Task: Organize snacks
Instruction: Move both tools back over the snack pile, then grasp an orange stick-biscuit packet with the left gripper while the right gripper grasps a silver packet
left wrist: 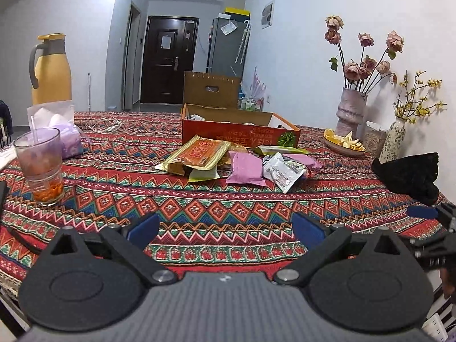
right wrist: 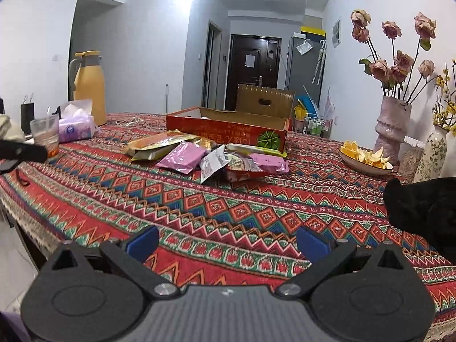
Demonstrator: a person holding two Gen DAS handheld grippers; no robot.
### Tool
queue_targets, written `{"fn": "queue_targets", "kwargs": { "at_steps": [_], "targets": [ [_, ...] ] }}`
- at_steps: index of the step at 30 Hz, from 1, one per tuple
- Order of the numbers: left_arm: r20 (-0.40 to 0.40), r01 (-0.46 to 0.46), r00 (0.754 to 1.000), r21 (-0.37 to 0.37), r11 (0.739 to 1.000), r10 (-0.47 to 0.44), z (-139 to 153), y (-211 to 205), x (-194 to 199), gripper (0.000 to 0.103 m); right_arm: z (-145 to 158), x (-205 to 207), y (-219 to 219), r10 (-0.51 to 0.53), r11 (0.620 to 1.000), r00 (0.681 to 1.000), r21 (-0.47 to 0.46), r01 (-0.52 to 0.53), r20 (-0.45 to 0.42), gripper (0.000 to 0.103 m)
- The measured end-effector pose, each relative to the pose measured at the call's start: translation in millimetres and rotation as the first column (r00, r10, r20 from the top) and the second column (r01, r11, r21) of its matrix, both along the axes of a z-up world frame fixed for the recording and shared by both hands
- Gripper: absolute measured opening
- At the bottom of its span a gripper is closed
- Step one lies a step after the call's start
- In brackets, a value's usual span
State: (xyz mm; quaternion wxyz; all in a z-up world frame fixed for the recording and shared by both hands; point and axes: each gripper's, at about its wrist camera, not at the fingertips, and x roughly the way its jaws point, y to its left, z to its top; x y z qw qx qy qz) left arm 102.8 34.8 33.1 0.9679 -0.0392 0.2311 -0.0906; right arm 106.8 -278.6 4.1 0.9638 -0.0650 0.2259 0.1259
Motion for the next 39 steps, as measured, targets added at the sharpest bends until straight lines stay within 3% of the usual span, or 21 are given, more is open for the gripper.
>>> {"fn": "queue_targets", "kwargs": {
  "at_steps": [8,13,21,24,27,30,34,39],
  "targets": [
    [-0.017,0.01,1.0,0.024,1.0,-0.009,-5.5,-8.2,18.7,0.101,-2.3,11.1,6.4,0.008,1.0,1.0,0.003,-0.008,0.008,0.103],
    [-0.02,-0.001,1.0,0.03,1.0,0.002,-4.9,-2.9,50.1,0.101,0.3,36.0,3.2,0.008,0.999,1.0,0.042,-0.007,-0.014,0.093],
    [-0.029,0.041,0.999,0.063,0.997,-0.04,1.3,0.1,150.5,0.091,7.4,101.9,-0.4,-0.013,0.999,0.999,0.04,0.014,-0.037,0.08],
    [-0.031,0.076,0.997,0.093,0.993,-0.073,-0.9,-1.5,196.4,0.091,13.1,135.0,-1.2,-0.001,1.0,1.0,0.028,0.002,-0.027,0.073],
    [-0.036,0.084,0.996,0.145,0.986,-0.08,-9.6,-5.2,240.4,0.099,18.1,171.1,-3.8,0.014,0.999,1.0,0.042,-0.013,-0.023,0.071],
    [-0.08,0.117,0.991,0.167,0.979,-0.105,-21.6,-6.3,276.3,0.099,17.7,214.5,-2.3,0.069,0.996,0.996,0.05,-0.067,-0.051,0.071],
    [-0.162,0.131,0.981,0.152,0.98,-0.106,-38.1,-4.2,316.9,0.099,6.4,259.0,12.3,0.152,0.988,0.982,-0.006,-0.154,-0.116,0.067],
    [-0.238,0.137,0.965,0.083,0.987,-0.113,-53.5,2.7,340.0,0.098,-10.5,294.1,28.0,0.238,0.969,0.951,-0.013,-0.245,-0.197,0.059]
  ]
}}
